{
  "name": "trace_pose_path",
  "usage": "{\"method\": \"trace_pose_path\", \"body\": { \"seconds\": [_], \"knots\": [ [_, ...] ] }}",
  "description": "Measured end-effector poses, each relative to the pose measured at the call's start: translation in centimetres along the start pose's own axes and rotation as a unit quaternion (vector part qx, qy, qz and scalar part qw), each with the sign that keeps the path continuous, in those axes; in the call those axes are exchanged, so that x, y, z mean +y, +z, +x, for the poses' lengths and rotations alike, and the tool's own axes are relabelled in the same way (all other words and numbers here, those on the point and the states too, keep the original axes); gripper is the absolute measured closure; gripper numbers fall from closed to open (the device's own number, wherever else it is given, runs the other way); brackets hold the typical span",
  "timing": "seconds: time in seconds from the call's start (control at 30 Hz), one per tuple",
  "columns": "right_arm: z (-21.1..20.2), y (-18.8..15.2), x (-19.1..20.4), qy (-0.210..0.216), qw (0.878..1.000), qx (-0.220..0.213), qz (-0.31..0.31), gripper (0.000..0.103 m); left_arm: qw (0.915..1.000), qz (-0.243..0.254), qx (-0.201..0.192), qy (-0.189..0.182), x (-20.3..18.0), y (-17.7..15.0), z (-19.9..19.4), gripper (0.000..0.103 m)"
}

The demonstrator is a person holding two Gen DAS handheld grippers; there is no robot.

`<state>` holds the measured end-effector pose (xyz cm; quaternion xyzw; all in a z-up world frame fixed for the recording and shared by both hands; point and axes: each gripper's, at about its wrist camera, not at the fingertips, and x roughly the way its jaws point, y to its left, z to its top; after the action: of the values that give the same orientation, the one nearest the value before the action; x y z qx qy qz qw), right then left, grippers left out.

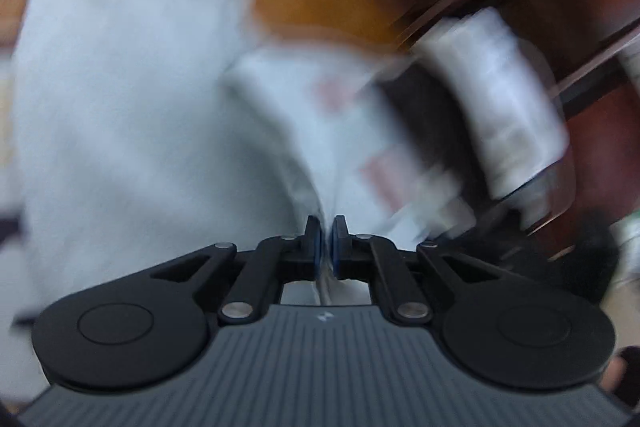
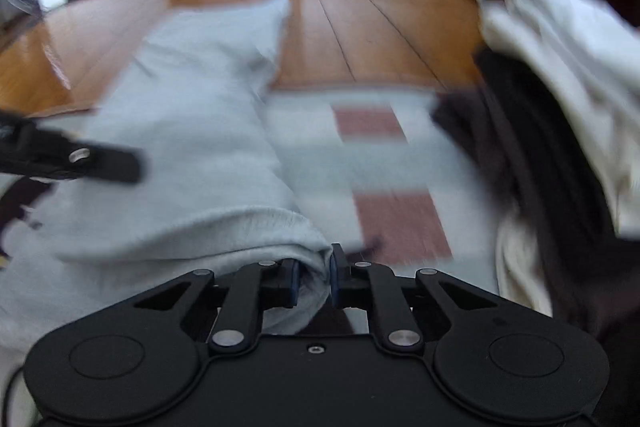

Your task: Fold clothes

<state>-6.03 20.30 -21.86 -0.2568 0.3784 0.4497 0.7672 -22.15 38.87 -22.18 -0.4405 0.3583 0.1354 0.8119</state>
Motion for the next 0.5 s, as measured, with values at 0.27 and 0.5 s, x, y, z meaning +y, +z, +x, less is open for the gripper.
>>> {"method": "trace_pose_path", "body": {
  "seconds": [0.27, 0.5],
  "knots": [
    [-0.2, -0.6, -0.8, -0.020, 0.999, 0.024, 0.026, 0.086, 0.9979, -0.031, 0.051, 0.026, 2.0, -1.0, -1.9, 0.076],
    [-1.0, -2.0, -4.4, 0.001, 0.995, 0.077, 0.063, 0.071, 0.9932, -0.045, 0.030, 0.103, 4.2, -2.4, -7.5, 0.049]
  ]
}}
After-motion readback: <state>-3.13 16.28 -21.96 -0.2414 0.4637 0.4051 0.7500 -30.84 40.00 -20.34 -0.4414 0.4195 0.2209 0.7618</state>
